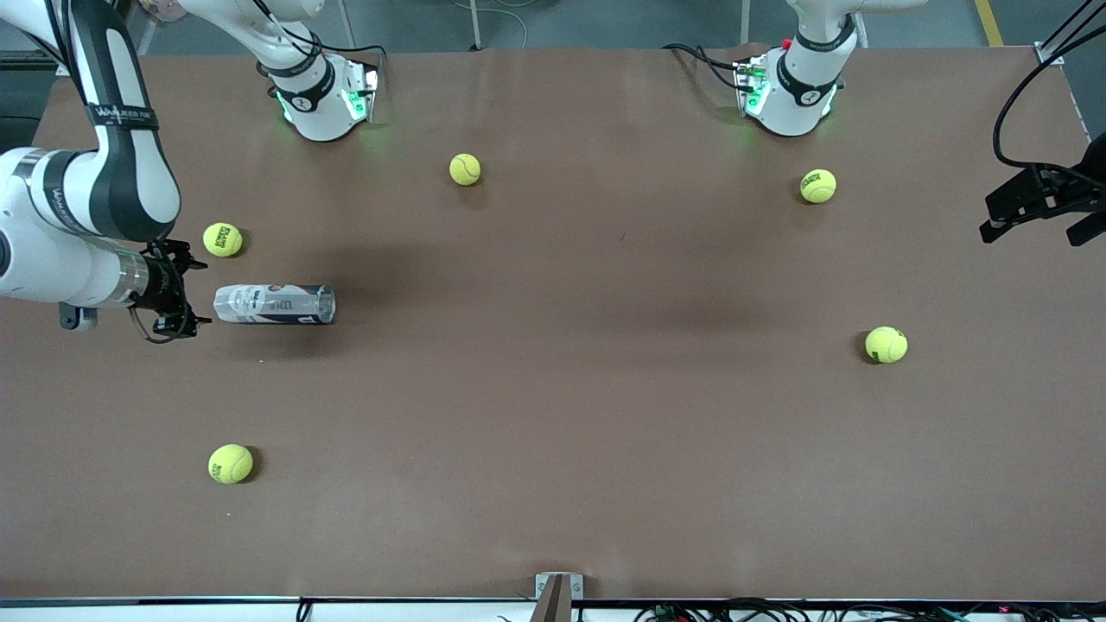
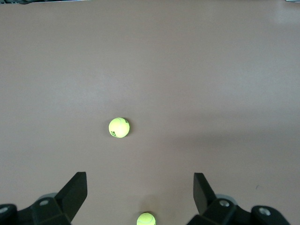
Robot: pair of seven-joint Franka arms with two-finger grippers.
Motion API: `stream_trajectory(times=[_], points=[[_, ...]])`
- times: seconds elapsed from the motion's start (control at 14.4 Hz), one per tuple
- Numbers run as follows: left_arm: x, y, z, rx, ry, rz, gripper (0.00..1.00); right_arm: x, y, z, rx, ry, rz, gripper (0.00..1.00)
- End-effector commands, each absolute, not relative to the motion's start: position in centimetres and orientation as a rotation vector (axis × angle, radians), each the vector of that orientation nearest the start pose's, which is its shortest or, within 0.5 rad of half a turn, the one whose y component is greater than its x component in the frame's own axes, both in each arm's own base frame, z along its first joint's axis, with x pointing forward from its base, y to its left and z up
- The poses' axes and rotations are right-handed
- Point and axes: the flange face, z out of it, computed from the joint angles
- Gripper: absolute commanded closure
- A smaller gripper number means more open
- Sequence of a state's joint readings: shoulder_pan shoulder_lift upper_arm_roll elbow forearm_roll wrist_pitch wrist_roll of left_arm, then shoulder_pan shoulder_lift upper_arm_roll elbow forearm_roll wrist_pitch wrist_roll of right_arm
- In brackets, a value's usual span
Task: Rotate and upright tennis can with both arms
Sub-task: 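Reach the right gripper down over the lying white Wilson can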
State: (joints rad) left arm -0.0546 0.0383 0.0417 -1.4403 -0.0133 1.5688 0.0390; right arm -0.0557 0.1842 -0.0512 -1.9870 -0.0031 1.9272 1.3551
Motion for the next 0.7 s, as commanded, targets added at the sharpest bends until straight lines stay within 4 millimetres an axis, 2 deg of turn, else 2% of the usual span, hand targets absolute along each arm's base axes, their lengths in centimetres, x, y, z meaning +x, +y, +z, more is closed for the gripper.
stream_trajectory(times=[0.0, 0.35, 0.63], points=[[56.7, -0.9, 66.9, -3.149, 0.074, -0.162, 0.00, 53.7, -5.6, 34.4, -2.383, 2.215, 0.294, 0.00], [56.7, -0.8, 66.8, -3.149, 0.072, -0.155, 0.00, 51.9, -5.4, 31.4, -2.348, 2.235, 0.258, 0.00], [56.7, -0.9, 66.8, -3.149, 0.074, -0.160, 0.00, 51.8, -5.3, 31.2, -2.349, 2.236, 0.259, 0.00]])
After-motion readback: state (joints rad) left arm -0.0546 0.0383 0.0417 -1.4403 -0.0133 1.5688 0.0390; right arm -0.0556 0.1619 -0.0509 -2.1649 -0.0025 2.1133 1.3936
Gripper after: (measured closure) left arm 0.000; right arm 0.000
